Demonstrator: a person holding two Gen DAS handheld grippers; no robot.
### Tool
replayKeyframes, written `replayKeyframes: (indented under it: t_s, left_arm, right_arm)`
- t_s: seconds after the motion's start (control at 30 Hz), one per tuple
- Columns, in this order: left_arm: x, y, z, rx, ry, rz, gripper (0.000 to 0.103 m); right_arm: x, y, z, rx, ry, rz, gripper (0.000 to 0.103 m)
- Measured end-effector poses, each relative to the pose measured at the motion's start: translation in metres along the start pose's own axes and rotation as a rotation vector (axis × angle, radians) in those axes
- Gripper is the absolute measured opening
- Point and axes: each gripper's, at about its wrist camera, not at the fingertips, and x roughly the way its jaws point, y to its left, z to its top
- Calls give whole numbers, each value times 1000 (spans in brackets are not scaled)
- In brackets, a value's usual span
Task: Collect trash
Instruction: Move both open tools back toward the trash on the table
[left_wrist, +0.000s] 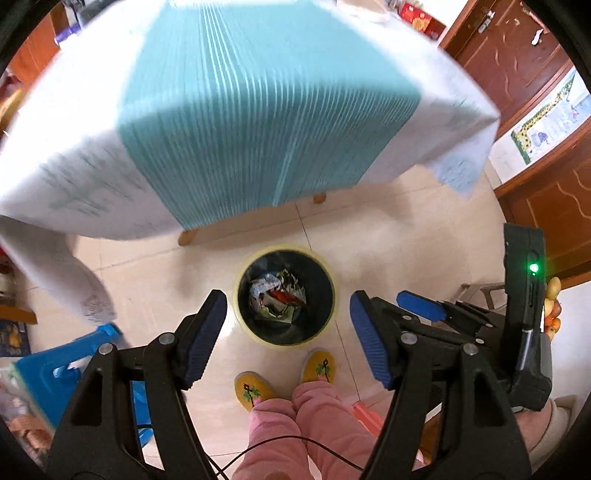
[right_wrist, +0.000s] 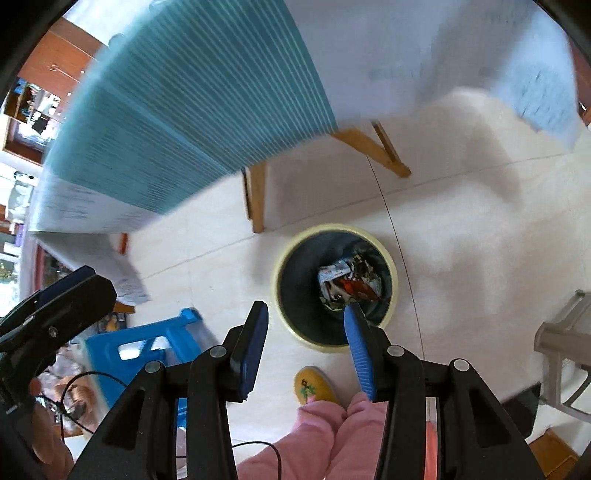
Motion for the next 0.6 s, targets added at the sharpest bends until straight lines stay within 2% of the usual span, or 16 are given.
replayKeyframes:
  t_s: [0.1,0.23,0.37,0.6]
  left_arm:
    - [-38,0,6,-16,4,-25,66]
    - [-81,-2,14,-7,-8,-22,66]
    - [-128,1,22,-14,-50,-39,66]
    - [-196,2,48,-34,-148,-109,66]
  right_arm:
    - [-42,14,1,-6,-24,13,44]
    - [-103,37,1,-25,-77,29,44]
    - [-156,59,3,-41,-129,48,44]
    - [-225,89,9,-58,-238,57,44]
